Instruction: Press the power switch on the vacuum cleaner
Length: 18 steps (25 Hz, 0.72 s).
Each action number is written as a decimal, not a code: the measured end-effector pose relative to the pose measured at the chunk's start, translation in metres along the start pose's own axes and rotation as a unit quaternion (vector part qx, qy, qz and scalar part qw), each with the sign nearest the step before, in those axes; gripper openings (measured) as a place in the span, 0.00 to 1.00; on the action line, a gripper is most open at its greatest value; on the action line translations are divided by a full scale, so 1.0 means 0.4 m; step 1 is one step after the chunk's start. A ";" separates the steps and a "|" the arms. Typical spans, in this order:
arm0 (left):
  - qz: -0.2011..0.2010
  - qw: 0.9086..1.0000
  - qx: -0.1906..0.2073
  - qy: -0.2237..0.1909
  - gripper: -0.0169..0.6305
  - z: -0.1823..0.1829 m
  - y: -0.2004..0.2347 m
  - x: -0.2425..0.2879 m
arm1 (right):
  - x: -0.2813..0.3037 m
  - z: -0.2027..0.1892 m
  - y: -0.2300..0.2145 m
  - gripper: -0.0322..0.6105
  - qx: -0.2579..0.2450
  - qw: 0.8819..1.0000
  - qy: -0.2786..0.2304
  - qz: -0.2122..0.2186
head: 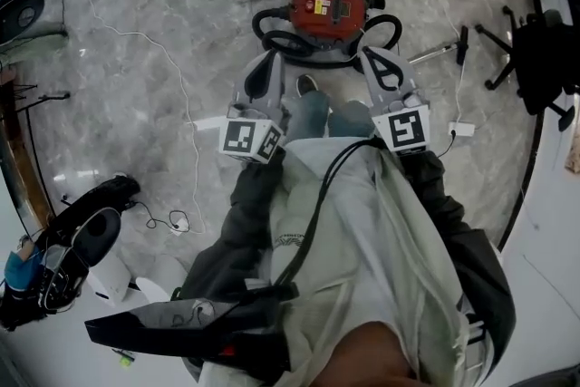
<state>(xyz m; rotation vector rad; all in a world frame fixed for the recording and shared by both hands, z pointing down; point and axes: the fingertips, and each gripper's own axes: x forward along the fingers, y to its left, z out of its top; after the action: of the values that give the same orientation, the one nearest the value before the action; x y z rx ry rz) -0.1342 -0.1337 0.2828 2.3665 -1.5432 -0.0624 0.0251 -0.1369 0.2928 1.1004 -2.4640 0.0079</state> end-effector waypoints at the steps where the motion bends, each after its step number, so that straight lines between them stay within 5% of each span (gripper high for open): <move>1: 0.003 1.000 -0.002 0.007 0.03 -0.010 0.020 0.011 | 0.025 -0.003 -0.001 0.05 -0.001 1.000 0.003 0.001; 18: 0.035 0.998 -0.034 0.051 0.03 -0.245 0.265 0.203 | 0.398 -0.269 -0.036 0.05 -0.011 0.996 0.093 0.003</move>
<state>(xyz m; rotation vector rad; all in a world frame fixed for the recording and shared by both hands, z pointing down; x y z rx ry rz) -0.1741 -0.2227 0.4167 2.2265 -1.5488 0.0218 -0.0162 -0.2398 0.4502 1.0345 -2.2957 0.0801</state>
